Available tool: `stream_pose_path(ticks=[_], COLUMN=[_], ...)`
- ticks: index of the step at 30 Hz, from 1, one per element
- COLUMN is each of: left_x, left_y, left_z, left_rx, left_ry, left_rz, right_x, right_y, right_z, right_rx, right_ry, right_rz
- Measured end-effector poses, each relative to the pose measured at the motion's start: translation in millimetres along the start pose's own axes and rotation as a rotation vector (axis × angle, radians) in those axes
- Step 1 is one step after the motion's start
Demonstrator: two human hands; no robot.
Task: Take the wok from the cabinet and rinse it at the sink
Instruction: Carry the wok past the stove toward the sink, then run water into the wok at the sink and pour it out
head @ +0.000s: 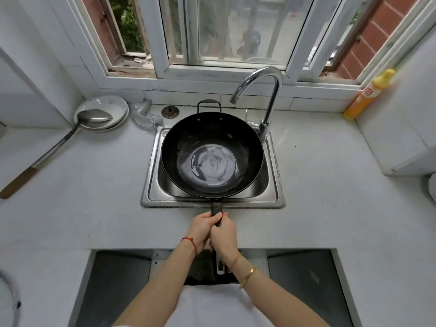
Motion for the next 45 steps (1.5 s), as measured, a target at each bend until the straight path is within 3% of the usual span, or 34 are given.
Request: stream_pose_path(ticks=[18,22,25,29,31,34,37,40,45], left_x=[-23,-27,-29,-27,-27,-27,-26,-28,-31], left_y=[-3,-3,-5,-13,-17,-21,-24,-26,-29], left_z=[13,12,14,18,19,18,20,22,24], left_rx=[0.02,-0.005,-0.005,0.07,0.155,0.197,0.214,0.215,0.216], left_ry=[0.026,0.037,0.052,0.078,0.086,0.097,0.114,0.106,0.109], left_rz=[-0.078,-0.073,-0.047,0.009,0.026,0.012,-0.012,-0.004,0.007], right_x=[-16,-25,-37,-54,-75,-115,-149,-184,-230], right_y=[2,10,22,52,74,113,139,147,139], right_z=[-21,-15,-8,2,20,56,92,134,174], right_rx=[0.032,0.299,0.545,0.526,0.562,0.463,0.306,0.28,0.321], right_ry=[-0.023,0.037,0.142,0.073,0.131,0.269,0.325,0.41,0.438], right_rz=[0.133,0.257,0.455,0.779,0.656,0.194,-0.057,-0.105,-0.007])
Point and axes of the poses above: each hand's wrist, its own x-axis away from the middle knuckle, its own y-axis out of the back of the hand, z = x × y, the point moved 5 cm from there along -x, towards the middle knuckle, and after that the axes turned 1 degree about z, right-handed, at the moved point
